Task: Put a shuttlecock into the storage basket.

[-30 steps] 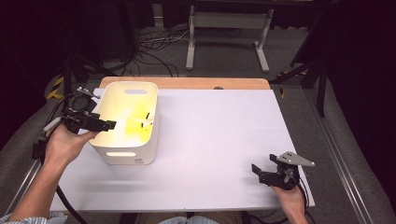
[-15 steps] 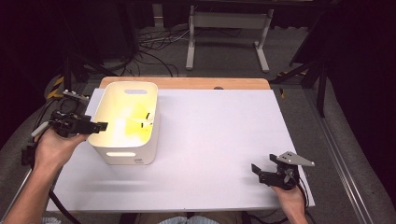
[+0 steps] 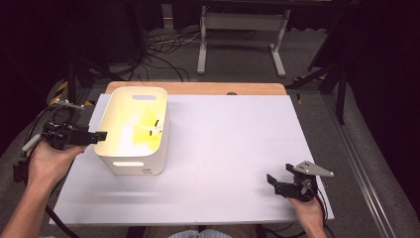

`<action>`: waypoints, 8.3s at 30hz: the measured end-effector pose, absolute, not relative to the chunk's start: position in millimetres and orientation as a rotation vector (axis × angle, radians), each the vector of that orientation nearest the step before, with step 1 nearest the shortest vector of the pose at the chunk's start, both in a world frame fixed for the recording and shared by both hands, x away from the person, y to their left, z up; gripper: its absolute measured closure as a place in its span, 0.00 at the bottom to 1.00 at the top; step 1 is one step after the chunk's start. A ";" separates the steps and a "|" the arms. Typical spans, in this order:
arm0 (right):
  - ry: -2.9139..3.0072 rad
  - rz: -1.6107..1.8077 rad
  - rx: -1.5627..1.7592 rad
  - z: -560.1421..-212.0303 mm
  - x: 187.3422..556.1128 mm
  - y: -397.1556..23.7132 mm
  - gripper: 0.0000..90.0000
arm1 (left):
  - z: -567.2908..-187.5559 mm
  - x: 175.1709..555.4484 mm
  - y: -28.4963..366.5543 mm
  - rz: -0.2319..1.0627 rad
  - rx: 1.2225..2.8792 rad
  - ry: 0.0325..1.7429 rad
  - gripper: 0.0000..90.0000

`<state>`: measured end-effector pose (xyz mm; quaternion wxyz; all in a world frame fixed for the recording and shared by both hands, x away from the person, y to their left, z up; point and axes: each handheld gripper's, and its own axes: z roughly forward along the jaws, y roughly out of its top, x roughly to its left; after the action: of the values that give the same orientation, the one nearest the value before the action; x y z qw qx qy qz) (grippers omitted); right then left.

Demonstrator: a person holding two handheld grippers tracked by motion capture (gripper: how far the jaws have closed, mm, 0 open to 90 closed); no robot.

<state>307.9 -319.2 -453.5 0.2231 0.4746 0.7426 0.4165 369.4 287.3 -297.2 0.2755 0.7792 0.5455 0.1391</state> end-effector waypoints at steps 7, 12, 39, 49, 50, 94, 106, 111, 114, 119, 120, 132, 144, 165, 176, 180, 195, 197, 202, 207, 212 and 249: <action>2.050 1.149 1.310 -453.6 308.1 -318.9 0.15 | -300.8 364.9 290.8 0.362 2.074 1.473 0.38; 2.051 1.150 1.310 -453.5 308.0 -318.7 0.15 | -303.3 362.5 293.6 0.360 2.066 1.476 0.38; 2.055 1.147 1.309 -453.7 308.3 -317.7 0.15 | -317.6 349.5 312.1 0.330 1.974 1.504 0.39; 2.056 1.146 1.310 -453.8 308.4 -317.4 0.15 | -320.4 344.0 319.6 0.334 1.943 1.513 0.39; 2.056 1.145 1.309 -453.8 308.4 -317.4 0.15 | -320.9 343.2 320.9 0.333 1.943 1.514 0.39; 2.061 1.137 1.304 -454.2 308.4 -316.7 0.15 | -350.8 325.0 334.8 0.344 1.867 1.546 0.38; 2.060 1.137 1.303 -454.1 308.3 -316.8 0.15 | -359.5 322.1 333.7 0.352 1.871 1.540 0.37; 2.059 1.137 1.302 -454.0 308.3 -316.7 0.15 | -363.2 320.4 332.0 0.360 1.870 1.541 0.37; 2.062 1.132 1.303 -454.3 308.5 -316.4 0.15 | -365.1 319.1 331.5 0.358 1.870 1.539 0.37; 2.068 1.128 1.295 -454.6 309.1 -315.7 0.15 | -368.1 317.3 330.6 0.364 1.867 1.538 0.37; 2.068 1.128 1.295 -454.7 309.1 -315.6 0.15 | -368.8 316.9 330.5 0.368 1.868 1.536 0.37; 2.073 1.123 1.290 -455.1 309.3 -315.1 0.15 | -377.3 311.9 327.4 0.375 1.880 1.521 0.36; 2.072 1.123 1.290 -455.1 309.4 -315.2 0.15 | -386.6 307.9 322.0 0.363 1.891 1.508 0.36; 2.072 1.122 1.287 -454.9 309.3 -315.3 0.15 | -402.9 308.6 307.0 0.317 1.945 1.482 0.36; 2.072 1.123 1.287 -454.8 309.1 -315.6 0.15 | -409.1 308.2 295.3 0.299 1.952 1.454 0.36; 2.072 1.123 1.287 -454.8 308.9 -315.5 0.15 | -412.4 308.4 290.0 0.291 1.958 1.440 0.36; 2.072 1.122 1.286 -454.8 308.8 -315.2 0.15 | -420.7 305.3 276.3 0.286 1.968 1.408 0.36; 2.072 1.122 1.287 -454.8 308.9 -315.2 0.15 | -421.5 305.3 275.3 0.284 1.962 1.407 0.36; 2.072 1.121 1.287 -454.9 309.0 -315.1 0.15 | -423.9 305.4 272.6 0.289 1.965 1.409 0.36; 2.073 1.121 1.287 -455.0 309.0 -315.0 0.15 | -426.8 303.6 271.8 0.291 1.958 1.402 0.36; 2.074 1.121 1.286 -454.9 308.8 -315.0 0.15 | -430.1 301.5 269.7 0.298 1.952 1.404 0.36; 2.076 1.120 1.289 -455.4 304.4 -315.5 0.15 | -453.3 291.7 256.5 0.296 1.903 1.233 0.36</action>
<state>304.4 -315.5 -455.4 0.2248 0.4673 0.7526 0.4059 291.7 256.5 -453.3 0.4145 0.7573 0.4907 0.1179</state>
